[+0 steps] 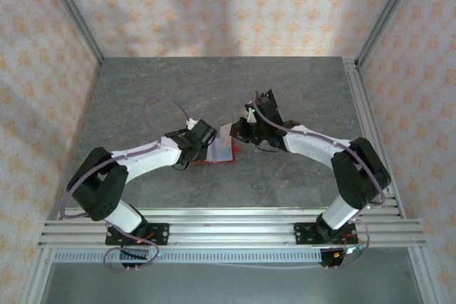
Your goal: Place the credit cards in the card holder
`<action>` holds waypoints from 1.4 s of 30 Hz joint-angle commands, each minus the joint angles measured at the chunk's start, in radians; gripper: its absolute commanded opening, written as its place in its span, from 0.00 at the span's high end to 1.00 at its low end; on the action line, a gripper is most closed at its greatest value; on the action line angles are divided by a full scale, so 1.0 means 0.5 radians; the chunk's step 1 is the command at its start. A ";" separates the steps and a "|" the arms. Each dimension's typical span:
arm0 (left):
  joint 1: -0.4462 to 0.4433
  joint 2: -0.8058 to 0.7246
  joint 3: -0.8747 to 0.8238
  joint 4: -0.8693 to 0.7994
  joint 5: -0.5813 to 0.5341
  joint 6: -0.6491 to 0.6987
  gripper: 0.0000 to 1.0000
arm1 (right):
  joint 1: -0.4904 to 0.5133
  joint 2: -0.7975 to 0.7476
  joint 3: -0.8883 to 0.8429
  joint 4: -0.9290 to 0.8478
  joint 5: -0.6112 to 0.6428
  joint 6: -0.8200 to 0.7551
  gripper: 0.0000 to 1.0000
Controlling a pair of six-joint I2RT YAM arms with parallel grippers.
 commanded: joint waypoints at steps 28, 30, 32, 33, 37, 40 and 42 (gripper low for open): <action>-0.036 0.155 -0.035 -0.123 -0.311 -0.092 0.41 | 0.067 0.247 -0.415 0.949 -0.164 0.036 1.00; -0.036 0.093 -0.023 -0.139 -0.304 -0.100 0.41 | 0.066 0.237 -0.418 0.950 -0.163 0.036 1.00; -0.040 0.013 -0.011 -0.139 -0.284 -0.112 0.41 | 0.065 0.229 -0.415 0.944 -0.161 0.038 1.00; -0.039 -0.013 -0.008 -0.128 -0.266 -0.114 0.41 | 0.065 0.231 -0.412 0.940 -0.160 0.037 1.00; -0.039 -0.033 0.034 -0.074 -0.202 -0.103 0.40 | 0.062 0.245 -0.406 0.937 -0.161 0.037 1.00; -0.041 0.033 0.066 -0.033 -0.156 -0.079 0.40 | 0.056 0.255 -0.407 0.934 -0.162 0.036 1.00; -0.042 0.085 0.072 0.004 -0.126 -0.067 0.40 | 0.051 0.257 -0.409 0.933 -0.164 0.035 1.00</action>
